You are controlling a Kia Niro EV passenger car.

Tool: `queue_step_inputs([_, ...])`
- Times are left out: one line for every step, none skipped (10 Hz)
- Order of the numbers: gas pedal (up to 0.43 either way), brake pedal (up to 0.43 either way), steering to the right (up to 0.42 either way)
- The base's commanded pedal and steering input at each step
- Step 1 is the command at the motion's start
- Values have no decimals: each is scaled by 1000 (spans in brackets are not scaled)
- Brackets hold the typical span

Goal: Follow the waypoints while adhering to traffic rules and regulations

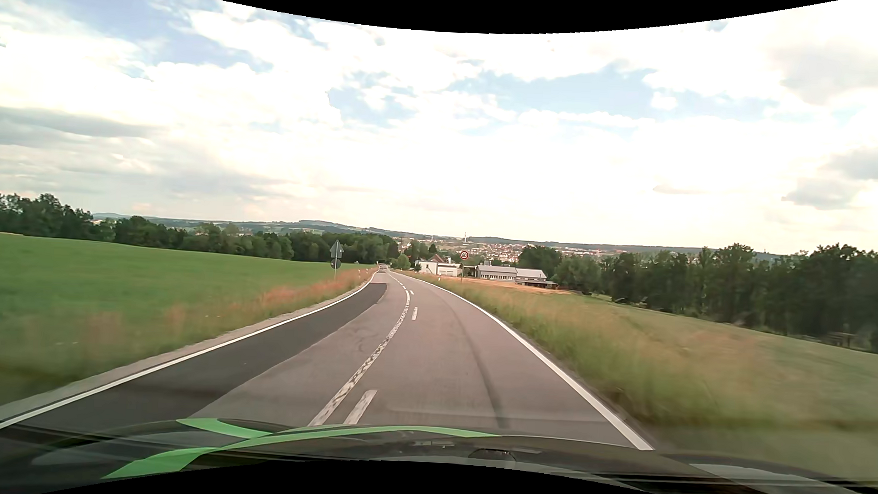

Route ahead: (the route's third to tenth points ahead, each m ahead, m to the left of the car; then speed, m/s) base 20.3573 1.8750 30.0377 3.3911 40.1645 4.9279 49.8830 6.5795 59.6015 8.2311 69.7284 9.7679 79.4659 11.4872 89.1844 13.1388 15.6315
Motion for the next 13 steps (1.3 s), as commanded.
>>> queue_step_inputs([0,0,-40])
queue_step_inputs([0,0,-39])
queue_step_inputs([0,0,-36])
queue_step_inputs([0,0,-33])
queue_step_inputs([0,0,-33])
queue_step_inputs([8,0,-33])
queue_step_inputs([8,0,-33])
queue_step_inputs([20,0,-33])
queue_step_inputs([20,0,-34])
queue_step_inputs([20,0,-33])
queue_step_inputs([20,0,-34])
queue_step_inputs([20,0,-33])
queue_step_inputs([20,0,-33])
